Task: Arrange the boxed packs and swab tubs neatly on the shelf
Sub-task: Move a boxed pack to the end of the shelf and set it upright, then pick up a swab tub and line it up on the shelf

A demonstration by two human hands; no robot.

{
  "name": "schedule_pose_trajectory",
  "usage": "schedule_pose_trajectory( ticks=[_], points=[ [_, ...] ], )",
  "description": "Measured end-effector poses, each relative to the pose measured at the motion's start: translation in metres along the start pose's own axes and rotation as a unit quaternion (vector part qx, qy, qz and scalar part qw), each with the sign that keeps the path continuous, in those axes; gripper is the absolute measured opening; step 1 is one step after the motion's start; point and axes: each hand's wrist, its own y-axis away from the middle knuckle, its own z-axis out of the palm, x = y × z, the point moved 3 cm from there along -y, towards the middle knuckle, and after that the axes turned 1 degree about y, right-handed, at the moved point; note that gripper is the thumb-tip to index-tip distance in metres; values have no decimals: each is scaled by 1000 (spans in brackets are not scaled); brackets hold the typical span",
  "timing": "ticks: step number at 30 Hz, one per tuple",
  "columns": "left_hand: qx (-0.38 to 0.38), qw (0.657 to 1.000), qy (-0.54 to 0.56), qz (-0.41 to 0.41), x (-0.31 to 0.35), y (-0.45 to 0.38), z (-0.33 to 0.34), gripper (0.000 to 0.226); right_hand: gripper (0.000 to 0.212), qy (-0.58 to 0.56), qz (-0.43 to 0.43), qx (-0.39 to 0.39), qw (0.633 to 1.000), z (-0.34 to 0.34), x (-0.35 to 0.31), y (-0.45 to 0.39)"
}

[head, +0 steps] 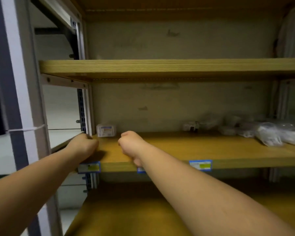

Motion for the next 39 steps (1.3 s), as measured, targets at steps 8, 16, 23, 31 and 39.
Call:
schedule_pose_trajectory(
  ticks=[8, 16, 23, 31, 39],
  points=[
    [-38, 991, -14, 127, 57, 90, 42, 44, 49, 39, -56, 110, 992, -129, 14, 60],
    [-40, 976, -174, 128, 50, 88, 75, 42, 40, 35, 12, 141, 989, -174, 69, 54],
    [-48, 952, -267, 144, 54, 84, 85, 35, 20, 28, 12, 172, 985, -171, 67, 55],
    [-51, 979, -162, 109, 107, 105, 122, 31, 30, -52, -16, 205, 977, -233, 71, 90],
    [-72, 979, 174, 78, 198, 142, 242, 24, 41, 7, -31, 126, 991, -321, 119, 50]
  ],
)
